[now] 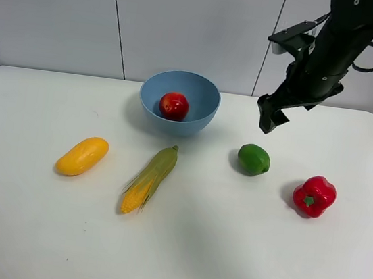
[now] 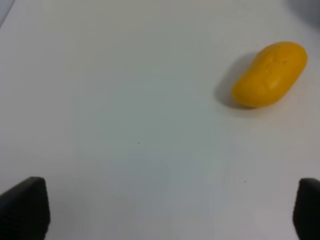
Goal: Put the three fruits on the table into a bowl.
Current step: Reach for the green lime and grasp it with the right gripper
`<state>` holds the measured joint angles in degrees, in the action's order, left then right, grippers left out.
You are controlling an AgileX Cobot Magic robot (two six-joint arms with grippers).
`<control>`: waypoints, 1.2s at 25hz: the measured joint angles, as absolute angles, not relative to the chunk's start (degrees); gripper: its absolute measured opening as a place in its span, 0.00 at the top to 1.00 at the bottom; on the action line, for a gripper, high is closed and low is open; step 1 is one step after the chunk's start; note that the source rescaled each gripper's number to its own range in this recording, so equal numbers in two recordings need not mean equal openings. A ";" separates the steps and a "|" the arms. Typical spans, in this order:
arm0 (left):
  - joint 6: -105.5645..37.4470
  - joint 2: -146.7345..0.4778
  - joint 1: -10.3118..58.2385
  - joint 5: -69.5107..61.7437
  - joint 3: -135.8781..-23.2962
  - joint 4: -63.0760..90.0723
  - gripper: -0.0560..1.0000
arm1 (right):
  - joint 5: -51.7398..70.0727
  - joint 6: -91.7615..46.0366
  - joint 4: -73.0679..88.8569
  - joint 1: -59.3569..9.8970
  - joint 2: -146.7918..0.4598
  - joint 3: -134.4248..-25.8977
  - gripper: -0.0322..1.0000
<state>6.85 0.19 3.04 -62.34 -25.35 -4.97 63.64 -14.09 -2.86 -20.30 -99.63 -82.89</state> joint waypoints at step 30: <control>6.85 0.19 3.04 -62.34 -25.35 -4.97 0.00 | 54.33 -19.39 0.00 -19.11 -120.01 -82.42 0.00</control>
<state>6.85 0.19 3.04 -62.34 -25.35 -4.97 54.33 -19.39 0.00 -19.11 -120.01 -82.42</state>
